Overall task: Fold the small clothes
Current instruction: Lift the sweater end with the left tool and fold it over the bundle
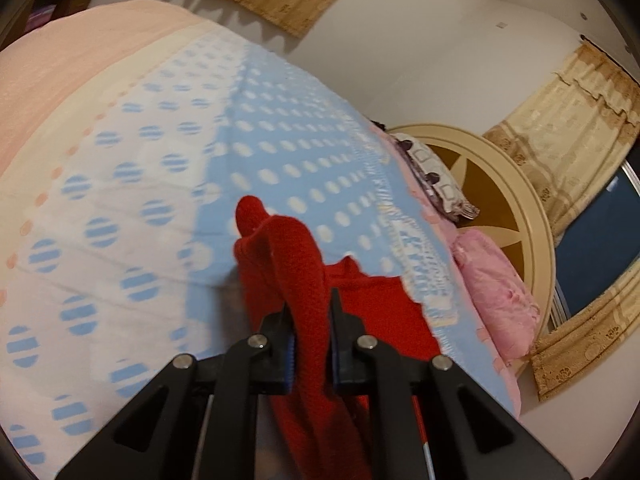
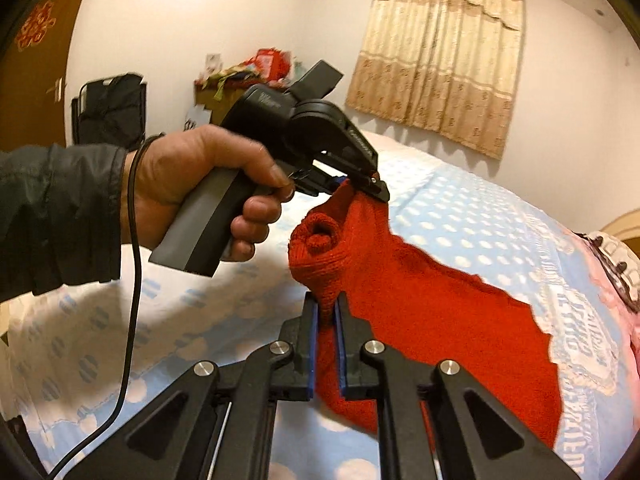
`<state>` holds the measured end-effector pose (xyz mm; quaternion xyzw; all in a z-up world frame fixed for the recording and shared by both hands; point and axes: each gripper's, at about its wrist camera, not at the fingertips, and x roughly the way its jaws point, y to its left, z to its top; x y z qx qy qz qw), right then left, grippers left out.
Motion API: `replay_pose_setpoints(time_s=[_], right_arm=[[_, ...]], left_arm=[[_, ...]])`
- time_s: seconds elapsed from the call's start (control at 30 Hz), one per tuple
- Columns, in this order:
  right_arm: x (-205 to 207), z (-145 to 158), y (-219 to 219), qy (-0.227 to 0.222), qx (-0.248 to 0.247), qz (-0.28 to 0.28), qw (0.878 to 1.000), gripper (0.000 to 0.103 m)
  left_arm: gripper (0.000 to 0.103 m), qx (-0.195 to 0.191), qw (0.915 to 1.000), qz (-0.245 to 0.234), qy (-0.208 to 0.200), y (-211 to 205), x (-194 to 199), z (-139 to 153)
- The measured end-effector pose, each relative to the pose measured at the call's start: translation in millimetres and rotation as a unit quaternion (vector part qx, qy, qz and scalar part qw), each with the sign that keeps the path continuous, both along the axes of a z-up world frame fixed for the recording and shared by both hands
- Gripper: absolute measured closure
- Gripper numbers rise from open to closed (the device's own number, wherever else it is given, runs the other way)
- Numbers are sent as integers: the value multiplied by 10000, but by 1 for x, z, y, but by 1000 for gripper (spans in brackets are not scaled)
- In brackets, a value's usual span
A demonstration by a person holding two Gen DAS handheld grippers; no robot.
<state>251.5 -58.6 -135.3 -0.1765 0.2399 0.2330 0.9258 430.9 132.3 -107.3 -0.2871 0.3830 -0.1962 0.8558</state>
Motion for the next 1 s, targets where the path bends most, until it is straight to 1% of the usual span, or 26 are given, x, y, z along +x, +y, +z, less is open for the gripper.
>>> replay_pose_setpoints(time_s=[0.2, 0.37, 0.63, 0.73, 0.8, 0.87, 1.0], right_arm=[[7, 11, -39, -12, 346, -372, 9987, 96], [11, 14, -74, 128, 708, -684, 9951, 96], [10, 13, -138, 443, 1124, -1061, 9870, 96], [11, 13, -161, 508, 1208, -1207, 9840, 96], [10, 10, -177, 603, 1311, -1342, 9804, 96], [12, 3, -194, 804, 1490, -1491, 9742, 96], [9, -12, -215, 1085, 1739, -1678, 9643, 97]], left_arm=[[90, -25, 9997, -217, -145, -42, 18, 11], [90, -30, 9989, -439, -156, -79, 32, 13], [90, 114, 9960, -870, -142, -135, 45, 12], [90, 146, 9947, -1012, -142, -154, 48, 11], [90, 152, 9939, -1088, -133, -165, 51, 9], [90, 183, 9927, -1186, -97, -177, 55, 4], [90, 398, 9899, -1363, 24, -202, 60, -8]])
